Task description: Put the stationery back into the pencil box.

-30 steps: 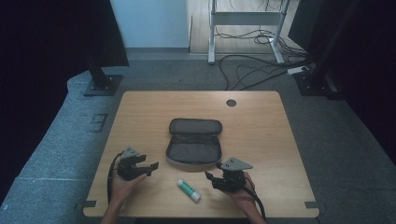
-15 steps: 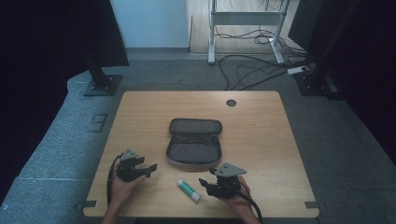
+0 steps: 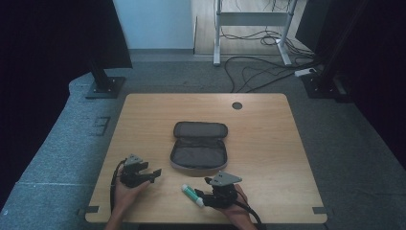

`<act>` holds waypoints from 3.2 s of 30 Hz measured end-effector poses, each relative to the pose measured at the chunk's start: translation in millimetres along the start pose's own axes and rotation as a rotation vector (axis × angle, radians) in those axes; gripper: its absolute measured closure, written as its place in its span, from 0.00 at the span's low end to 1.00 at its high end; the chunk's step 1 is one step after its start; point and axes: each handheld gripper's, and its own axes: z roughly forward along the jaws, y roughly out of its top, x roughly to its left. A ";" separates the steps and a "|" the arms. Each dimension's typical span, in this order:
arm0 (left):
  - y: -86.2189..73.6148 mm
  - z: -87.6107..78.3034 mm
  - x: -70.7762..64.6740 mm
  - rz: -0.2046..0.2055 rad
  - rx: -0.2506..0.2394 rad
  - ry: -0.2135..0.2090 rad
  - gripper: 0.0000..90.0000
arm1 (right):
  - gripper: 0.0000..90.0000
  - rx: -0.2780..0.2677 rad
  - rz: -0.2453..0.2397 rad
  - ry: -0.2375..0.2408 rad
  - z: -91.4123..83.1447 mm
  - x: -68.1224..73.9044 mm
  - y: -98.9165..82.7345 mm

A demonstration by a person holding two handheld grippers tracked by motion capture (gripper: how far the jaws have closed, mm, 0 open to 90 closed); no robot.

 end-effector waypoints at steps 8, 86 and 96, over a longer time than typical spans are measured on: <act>-0.8 2.2 -1.7 0.007 0.008 -0.003 0.32 | 0.49 0.009 -0.013 0.029 16.3 16.1 2.9; 1.5 8.1 -4.6 0.004 0.031 -0.053 0.33 | 0.72 -0.031 -0.001 -0.079 26.3 -38.1 52.8; 2.1 6.2 -4.4 -0.007 0.017 -0.051 0.33 | 0.72 -0.017 0.023 -0.113 36.3 -56.7 55.8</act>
